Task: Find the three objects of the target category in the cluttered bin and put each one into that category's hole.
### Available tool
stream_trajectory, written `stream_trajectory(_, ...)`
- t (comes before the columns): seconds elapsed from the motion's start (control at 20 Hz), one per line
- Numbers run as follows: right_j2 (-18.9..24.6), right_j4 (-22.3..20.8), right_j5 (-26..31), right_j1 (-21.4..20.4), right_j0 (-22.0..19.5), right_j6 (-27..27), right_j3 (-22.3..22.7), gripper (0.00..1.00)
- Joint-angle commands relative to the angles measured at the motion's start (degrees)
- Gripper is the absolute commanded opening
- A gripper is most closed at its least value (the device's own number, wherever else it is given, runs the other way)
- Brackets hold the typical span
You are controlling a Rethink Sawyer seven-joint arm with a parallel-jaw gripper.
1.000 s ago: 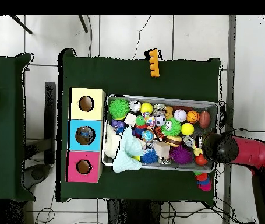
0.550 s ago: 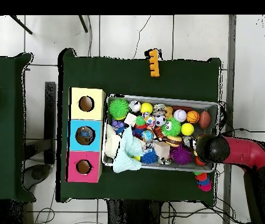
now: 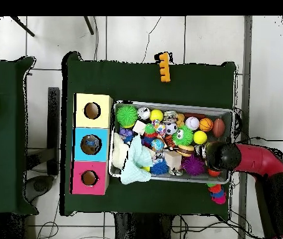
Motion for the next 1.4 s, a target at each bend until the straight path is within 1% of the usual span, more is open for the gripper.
stream_trajectory(0.05,-0.4,-1.5,2.2,7.8,-1.2,-1.9,-5.6,1.0)
stream_trajectory(0.25,-0.8,-1.1,1.8,8.4,-1.7,-2.2,-5.7,1.0)
stream_trajectory(0.65,-1.0,-0.3,4.3,7.0,-2.6,-4.7,-5.6,1.0)
stream_trajectory(0.85,-1.3,0.3,5.3,5.4,-3.2,-5.1,-4.1,1.0)
stream_trajectory(1.0,-1.8,0.9,6.4,2.6,-3.4,-5.4,-2.2,1.0)
stream_trajectory(1.1,-2.3,1.7,8.1,-2.1,-2.8,-5.6,0.5,1.0)
stream_trajectory(1.2,-2.2,2.7,10.7,-4.9,-2.6,-6.3,1.2,1.0)
stream_trajectory(1.3,-1.9,3.1,11.6,-5.4,-2.6,-6.4,1.2,1.0)
stream_trajectory(1.4,-1.4,3.3,11.9,-4.4,-2.2,-5.8,0.2,1.0)
